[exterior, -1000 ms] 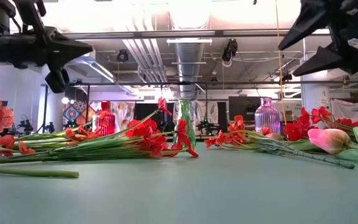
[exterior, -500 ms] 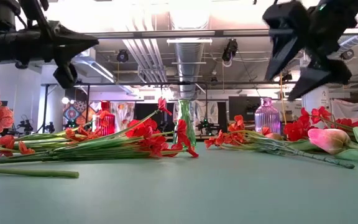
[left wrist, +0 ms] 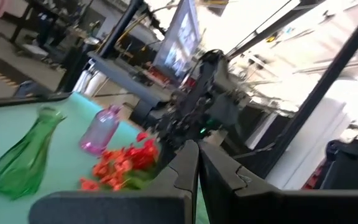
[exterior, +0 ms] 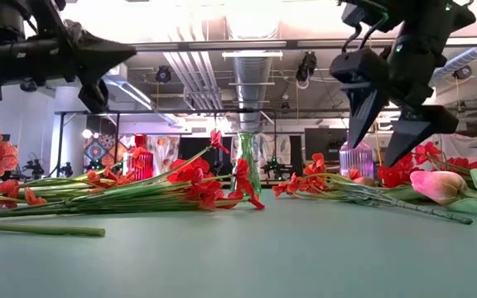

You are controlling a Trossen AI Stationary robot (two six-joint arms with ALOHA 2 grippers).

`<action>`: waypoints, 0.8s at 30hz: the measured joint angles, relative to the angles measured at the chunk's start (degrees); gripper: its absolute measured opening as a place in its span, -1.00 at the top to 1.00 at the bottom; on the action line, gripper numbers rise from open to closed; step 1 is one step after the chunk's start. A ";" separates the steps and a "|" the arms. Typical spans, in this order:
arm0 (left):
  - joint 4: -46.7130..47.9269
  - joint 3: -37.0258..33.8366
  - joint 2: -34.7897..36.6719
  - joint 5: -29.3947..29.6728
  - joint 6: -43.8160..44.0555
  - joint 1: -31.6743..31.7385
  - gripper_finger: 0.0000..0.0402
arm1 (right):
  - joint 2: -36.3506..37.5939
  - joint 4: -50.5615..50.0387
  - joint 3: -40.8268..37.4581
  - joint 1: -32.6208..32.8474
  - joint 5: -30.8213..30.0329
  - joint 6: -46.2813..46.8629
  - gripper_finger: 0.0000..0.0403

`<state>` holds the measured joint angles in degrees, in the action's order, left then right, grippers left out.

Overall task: Sort flowers into vase by color
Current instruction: Put the middle right orange flower in the green flower vase

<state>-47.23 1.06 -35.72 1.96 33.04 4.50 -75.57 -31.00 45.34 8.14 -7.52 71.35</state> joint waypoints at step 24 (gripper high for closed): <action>-1.63 0.00 -2.82 0.00 -1.26 -0.01 1.00 | -28.82 -16.27 23.35 -1.07 -2.63 -3.86 -0.33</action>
<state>-48.86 1.06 -38.54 1.96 31.78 4.49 -104.39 -47.28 68.69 7.07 -10.15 67.48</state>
